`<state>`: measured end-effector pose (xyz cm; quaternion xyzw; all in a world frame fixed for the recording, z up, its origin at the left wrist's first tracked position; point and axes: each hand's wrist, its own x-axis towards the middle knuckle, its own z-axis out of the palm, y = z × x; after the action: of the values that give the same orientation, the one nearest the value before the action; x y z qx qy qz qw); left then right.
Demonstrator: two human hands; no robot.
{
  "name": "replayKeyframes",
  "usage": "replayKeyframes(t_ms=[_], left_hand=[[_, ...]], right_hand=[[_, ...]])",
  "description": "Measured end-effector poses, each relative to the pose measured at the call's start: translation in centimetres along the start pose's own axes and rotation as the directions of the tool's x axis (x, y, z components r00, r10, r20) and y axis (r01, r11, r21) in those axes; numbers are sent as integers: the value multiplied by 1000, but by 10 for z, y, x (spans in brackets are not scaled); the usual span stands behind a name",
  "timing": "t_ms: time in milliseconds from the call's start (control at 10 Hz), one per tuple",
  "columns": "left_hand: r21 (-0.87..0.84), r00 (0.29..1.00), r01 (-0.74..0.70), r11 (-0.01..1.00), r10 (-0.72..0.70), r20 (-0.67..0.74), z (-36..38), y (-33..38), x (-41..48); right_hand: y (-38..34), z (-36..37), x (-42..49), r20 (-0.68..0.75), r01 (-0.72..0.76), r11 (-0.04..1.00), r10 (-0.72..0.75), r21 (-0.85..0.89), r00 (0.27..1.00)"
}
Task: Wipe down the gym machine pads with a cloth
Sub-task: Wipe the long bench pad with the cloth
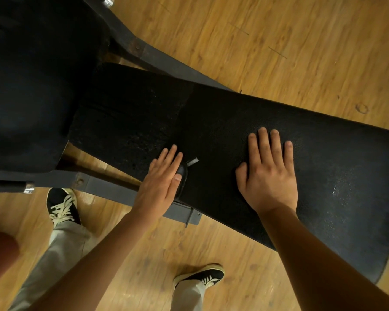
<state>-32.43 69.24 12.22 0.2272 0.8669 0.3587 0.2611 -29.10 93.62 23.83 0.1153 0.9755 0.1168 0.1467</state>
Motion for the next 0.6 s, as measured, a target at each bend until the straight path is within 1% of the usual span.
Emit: replayKeyframes(t_ms=[100,200,300,400,500,600], left_hand=[[-8,999,-34,999,34,-14,0,-1,7],[16,994,-111,994,111,2,-2,0,18],[35,991,-135,990,135,11,-6,8,40],[39,994,-111,993,111,19,-9,22,75],[27,995,-98,995,99,-22,-12,37,113],[-10,987,-143,990,142,-74,-16,50,151]], right_hand=[[0,0,0,1,-3,1000,3,-1,1000],[0,0,0,-2,0,1000,0,-2,1000],[0,1,0,-5,-1,1000,1,0,1000],[-1,1,0,-5,-3,1000,3,0,1000],[-1,1,1,-9,-5,1000,5,1,1000],[-1,0,1,-14,-2,1000,2,-1,1000]])
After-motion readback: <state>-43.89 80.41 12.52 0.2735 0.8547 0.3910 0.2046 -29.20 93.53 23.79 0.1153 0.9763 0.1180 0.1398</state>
